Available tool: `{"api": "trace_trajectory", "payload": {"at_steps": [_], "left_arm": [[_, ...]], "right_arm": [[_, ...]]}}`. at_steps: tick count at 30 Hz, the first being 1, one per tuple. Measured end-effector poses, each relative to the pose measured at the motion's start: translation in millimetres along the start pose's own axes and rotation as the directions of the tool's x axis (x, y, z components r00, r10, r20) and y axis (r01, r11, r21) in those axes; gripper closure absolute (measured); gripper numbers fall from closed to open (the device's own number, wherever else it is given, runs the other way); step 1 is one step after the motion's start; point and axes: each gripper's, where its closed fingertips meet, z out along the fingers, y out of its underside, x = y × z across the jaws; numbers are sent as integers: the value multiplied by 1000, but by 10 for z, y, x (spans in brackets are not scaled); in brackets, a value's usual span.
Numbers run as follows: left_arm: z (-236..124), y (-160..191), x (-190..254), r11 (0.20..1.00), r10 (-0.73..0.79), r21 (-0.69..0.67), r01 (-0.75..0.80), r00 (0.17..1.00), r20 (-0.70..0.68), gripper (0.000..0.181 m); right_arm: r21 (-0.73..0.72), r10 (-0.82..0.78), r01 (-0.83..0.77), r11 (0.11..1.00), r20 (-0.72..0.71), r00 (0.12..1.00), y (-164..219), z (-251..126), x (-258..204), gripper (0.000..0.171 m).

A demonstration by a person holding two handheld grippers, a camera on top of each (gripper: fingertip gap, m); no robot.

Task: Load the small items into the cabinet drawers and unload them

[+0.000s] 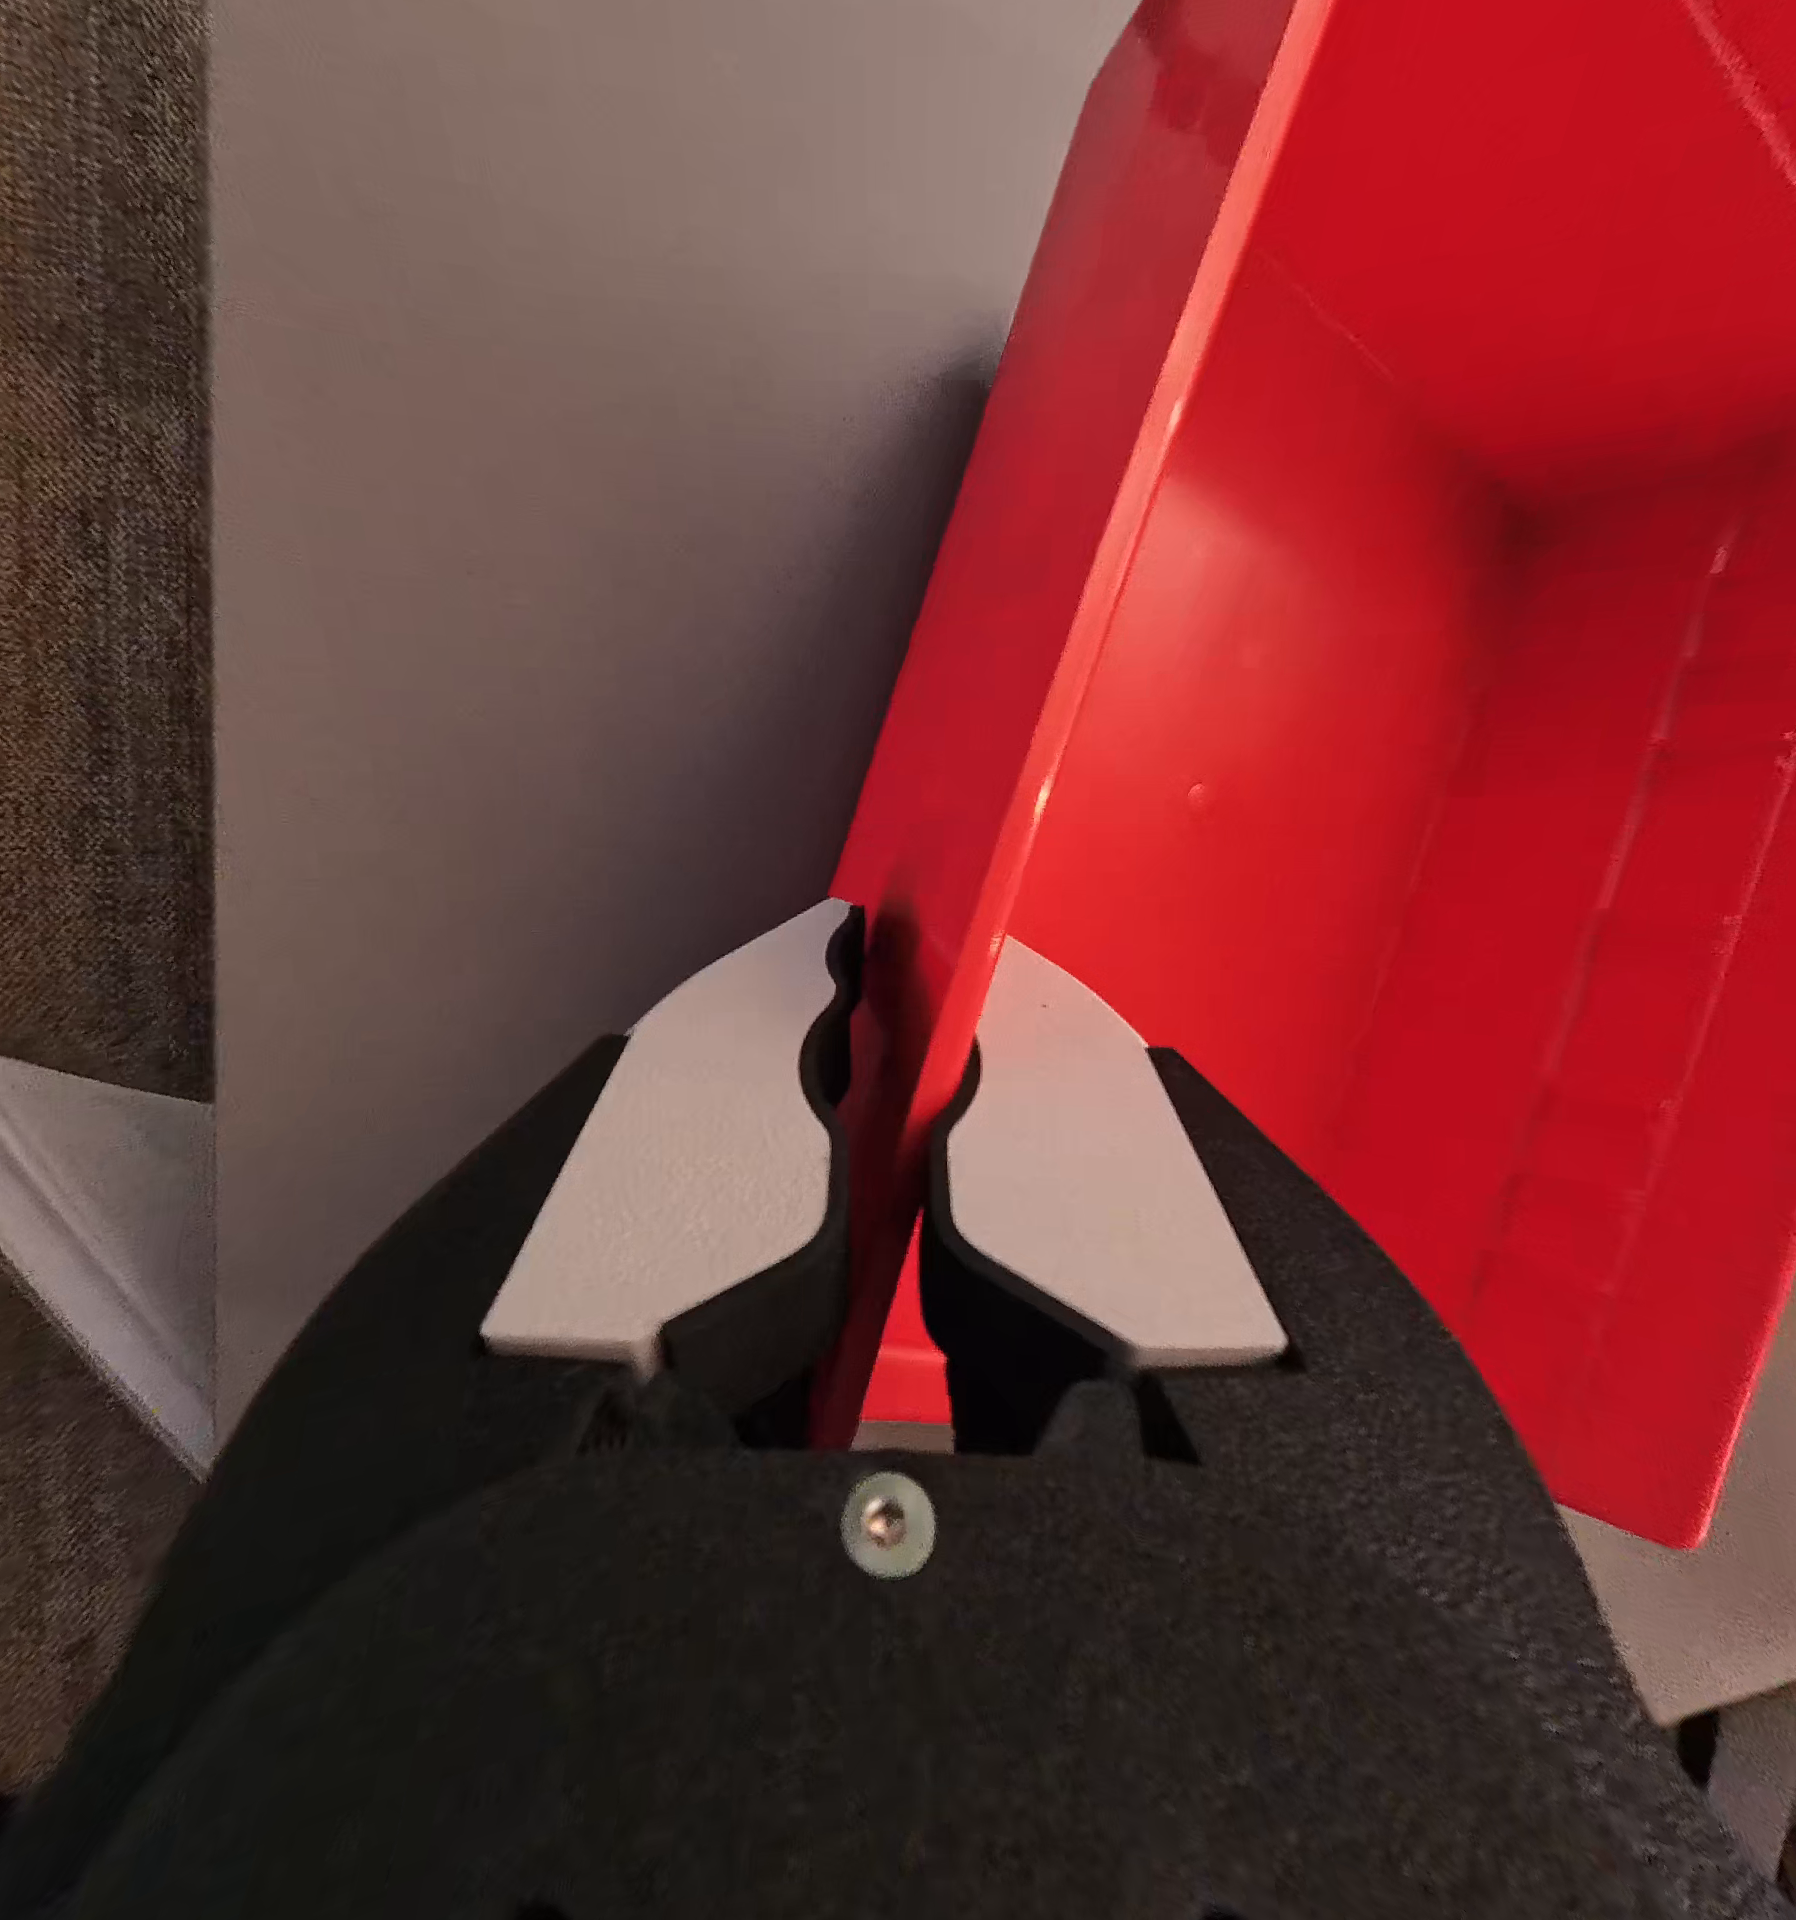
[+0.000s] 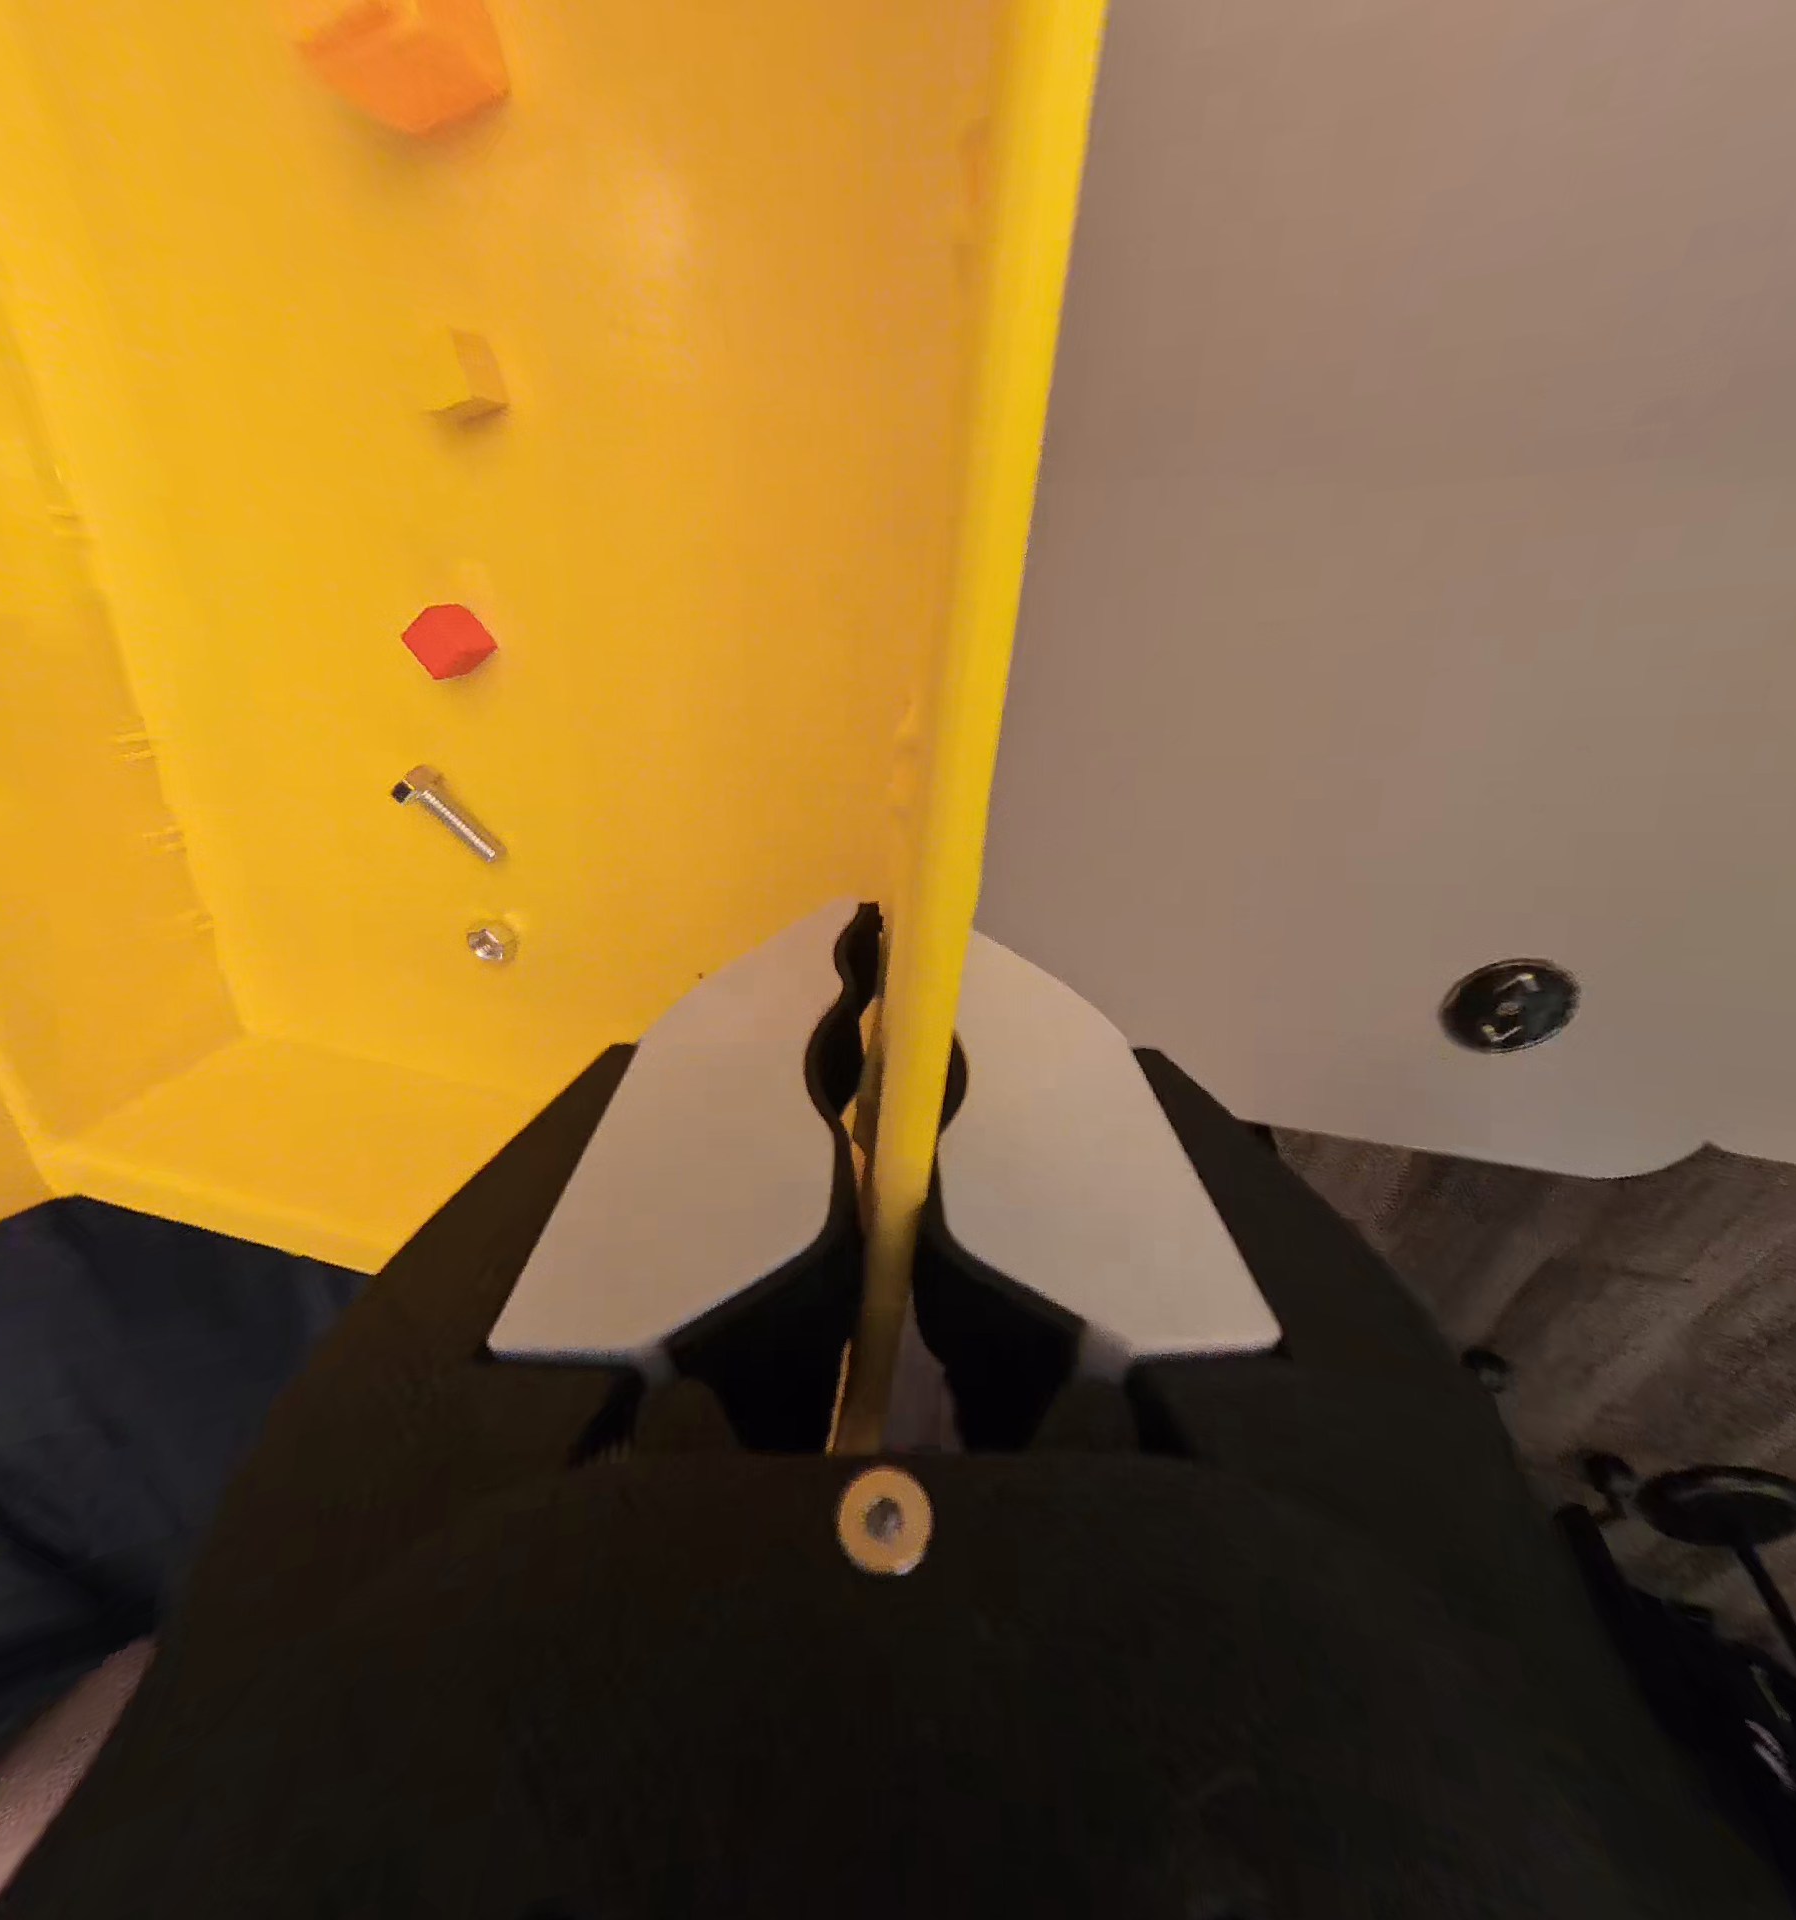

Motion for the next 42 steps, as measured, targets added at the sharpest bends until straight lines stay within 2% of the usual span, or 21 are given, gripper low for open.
{"api": "trace_trajectory", "payload": {"at_steps": [4,8,14,19,26,32,42], "left_arm": [[-112,-17,-87,997,-50,51,51,999,-13,172],[-262,-16,-236,987,-112,113,112,994,-7,173],[-474,-4,-666,947,-237,242,211,968,84,171],[-572,139,-979,922,-313,269,277,945,100,171],[-790,99,-1240,873,-373,389,293,916,147,171],[-932,199,-1539,817,-460,462,345,873,163,171],[-1236,349,-1931,712,-590,597,371,777,220,172]], "right_arm": [[-59,-134,135,989,18,991,262,123,-487,167],[-81,-266,272,959,78,961,296,342,-1106,167],[-45,-461,471,881,139,876,-10,720,-2186,167],[-14,-624,633,774,156,766,-332,1048,-3190,167],[12,-751,770,638,231,618,-649,1315,-4366,167],[20,-775,790,613,210,596,-930,1460,-4880,167],[5,-736,746,666,162,657,-1555,1574,-5449,167]]}}
